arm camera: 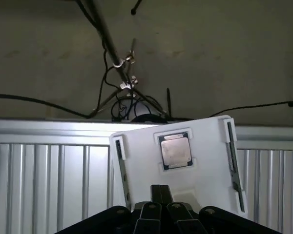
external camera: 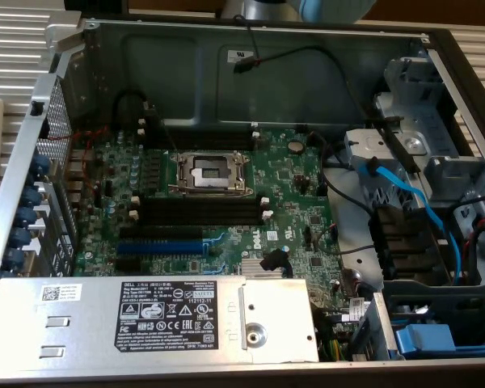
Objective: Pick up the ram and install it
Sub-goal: 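Pick up the ram and move it above insertion slot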
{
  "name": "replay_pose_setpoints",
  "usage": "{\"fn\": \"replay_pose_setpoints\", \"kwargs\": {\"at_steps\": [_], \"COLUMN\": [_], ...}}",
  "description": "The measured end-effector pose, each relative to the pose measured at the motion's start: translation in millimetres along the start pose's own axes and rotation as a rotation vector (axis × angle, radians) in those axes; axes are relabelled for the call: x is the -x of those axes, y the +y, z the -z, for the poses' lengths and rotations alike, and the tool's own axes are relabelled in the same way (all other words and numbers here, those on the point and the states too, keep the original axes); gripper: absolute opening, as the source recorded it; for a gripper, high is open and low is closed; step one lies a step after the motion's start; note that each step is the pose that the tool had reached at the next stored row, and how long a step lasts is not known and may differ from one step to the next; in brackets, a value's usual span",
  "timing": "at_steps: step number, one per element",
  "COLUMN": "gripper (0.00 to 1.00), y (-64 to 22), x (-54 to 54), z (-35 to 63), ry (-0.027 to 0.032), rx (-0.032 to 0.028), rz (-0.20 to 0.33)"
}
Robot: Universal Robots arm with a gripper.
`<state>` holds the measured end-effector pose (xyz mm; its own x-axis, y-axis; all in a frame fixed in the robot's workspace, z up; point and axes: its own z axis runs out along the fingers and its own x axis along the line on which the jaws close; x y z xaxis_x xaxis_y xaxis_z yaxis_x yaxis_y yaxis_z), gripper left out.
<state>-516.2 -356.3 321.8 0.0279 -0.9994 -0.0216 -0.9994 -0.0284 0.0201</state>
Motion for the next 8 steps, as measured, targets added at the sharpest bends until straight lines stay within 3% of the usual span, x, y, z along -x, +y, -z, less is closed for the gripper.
{"fn": "replay_pose_setpoints", "kwargs": {"at_steps": [6,8], "gripper": [0.10,0.10], "y": [-1.2,-1.2], "x": [-1.1,-2.1], "z": [-9.3,-10.5], "ry": [0.0023,0.0030], "rx": [-0.0001,-0.0082], "rz": [0.061,0.067]}}
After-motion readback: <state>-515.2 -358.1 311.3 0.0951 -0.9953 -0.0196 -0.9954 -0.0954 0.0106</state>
